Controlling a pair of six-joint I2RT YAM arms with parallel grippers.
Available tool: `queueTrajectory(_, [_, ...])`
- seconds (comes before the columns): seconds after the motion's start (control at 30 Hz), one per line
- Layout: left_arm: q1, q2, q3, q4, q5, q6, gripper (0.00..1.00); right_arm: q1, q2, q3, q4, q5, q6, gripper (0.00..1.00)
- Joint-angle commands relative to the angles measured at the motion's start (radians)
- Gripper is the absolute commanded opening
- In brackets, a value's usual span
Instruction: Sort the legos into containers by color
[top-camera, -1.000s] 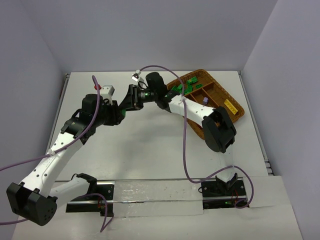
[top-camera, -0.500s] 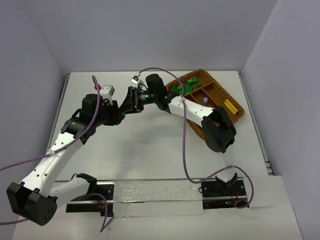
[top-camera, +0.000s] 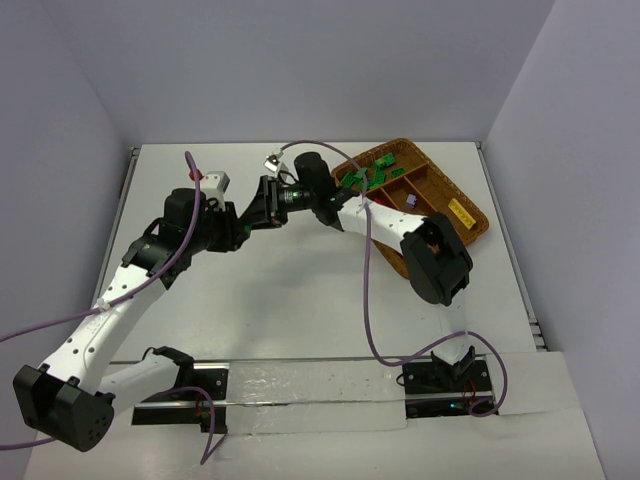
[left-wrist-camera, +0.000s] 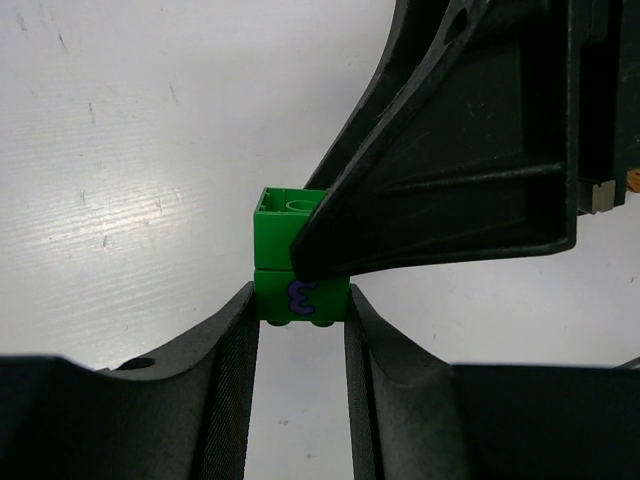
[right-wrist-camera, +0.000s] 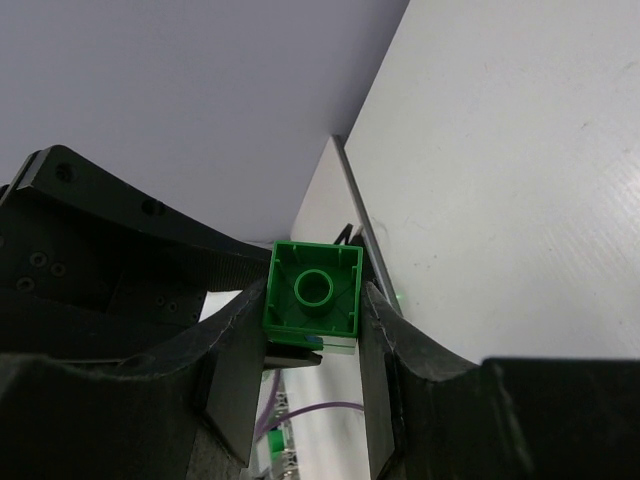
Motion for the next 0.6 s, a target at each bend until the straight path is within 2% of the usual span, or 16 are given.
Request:
queueTrajectory(0.0, [0.001,-0.007,0.019,0.015,0.04,0.002,0.0,-0.011,-0.015,-0.032,0.204,-0.082,0.126,0.05])
queueTrajectory(0.4, [0.001,0.007,-0.007,0.051,0.075,-0.009,0.0,-0.07,-0.032,-0.036,0.187,-0.108,0.122,0.03])
queueTrajectory(0.57, [0.001,0.018,-0.02,0.059,0.086,-0.004,0.0,-0.081,-0.051,-0.025,0.101,-0.097,0.067,0.03])
